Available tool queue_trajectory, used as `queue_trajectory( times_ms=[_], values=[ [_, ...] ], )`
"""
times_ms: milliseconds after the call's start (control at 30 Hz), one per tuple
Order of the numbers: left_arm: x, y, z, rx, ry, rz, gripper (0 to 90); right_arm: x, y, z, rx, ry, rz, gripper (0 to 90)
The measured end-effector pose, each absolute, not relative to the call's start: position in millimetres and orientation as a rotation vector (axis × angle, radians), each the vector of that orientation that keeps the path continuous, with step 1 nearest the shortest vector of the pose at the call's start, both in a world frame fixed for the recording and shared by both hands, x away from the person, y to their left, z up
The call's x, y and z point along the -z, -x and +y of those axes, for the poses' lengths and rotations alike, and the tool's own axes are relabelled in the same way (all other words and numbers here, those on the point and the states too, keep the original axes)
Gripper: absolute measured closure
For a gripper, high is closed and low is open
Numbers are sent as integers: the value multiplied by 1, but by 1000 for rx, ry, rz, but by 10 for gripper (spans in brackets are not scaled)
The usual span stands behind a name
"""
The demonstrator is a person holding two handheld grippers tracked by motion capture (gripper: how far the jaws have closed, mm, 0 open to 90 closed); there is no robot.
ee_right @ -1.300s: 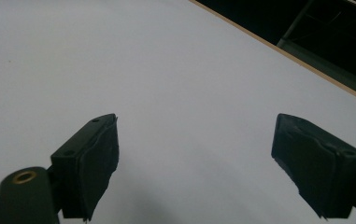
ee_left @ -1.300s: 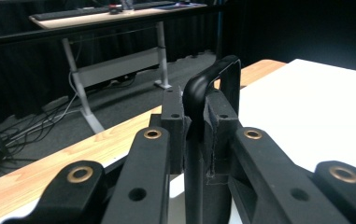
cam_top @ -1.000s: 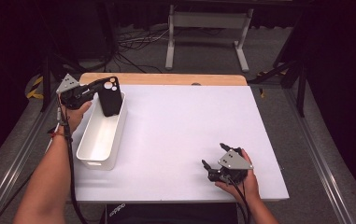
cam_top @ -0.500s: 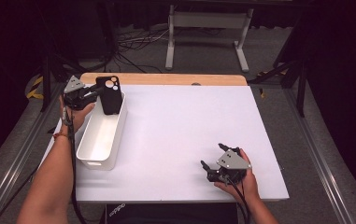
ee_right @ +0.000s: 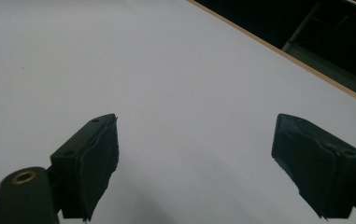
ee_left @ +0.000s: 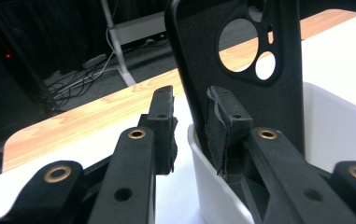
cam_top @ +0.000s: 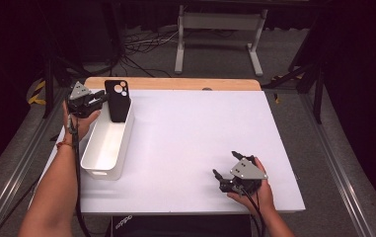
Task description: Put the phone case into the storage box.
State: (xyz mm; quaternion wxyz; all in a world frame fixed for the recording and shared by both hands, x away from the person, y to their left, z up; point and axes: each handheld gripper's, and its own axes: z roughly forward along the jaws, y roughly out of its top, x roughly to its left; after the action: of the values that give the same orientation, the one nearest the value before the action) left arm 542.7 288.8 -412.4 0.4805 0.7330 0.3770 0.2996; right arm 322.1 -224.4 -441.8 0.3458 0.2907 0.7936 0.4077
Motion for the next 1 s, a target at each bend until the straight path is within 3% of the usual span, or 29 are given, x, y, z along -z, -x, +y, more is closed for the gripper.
queue_trajectory(
  times_ms=[1000],
  values=[
    [389,-509,290,-774,-1754,894,712,441,-319,-220,-1118,-696,2057,162]
  ],
)
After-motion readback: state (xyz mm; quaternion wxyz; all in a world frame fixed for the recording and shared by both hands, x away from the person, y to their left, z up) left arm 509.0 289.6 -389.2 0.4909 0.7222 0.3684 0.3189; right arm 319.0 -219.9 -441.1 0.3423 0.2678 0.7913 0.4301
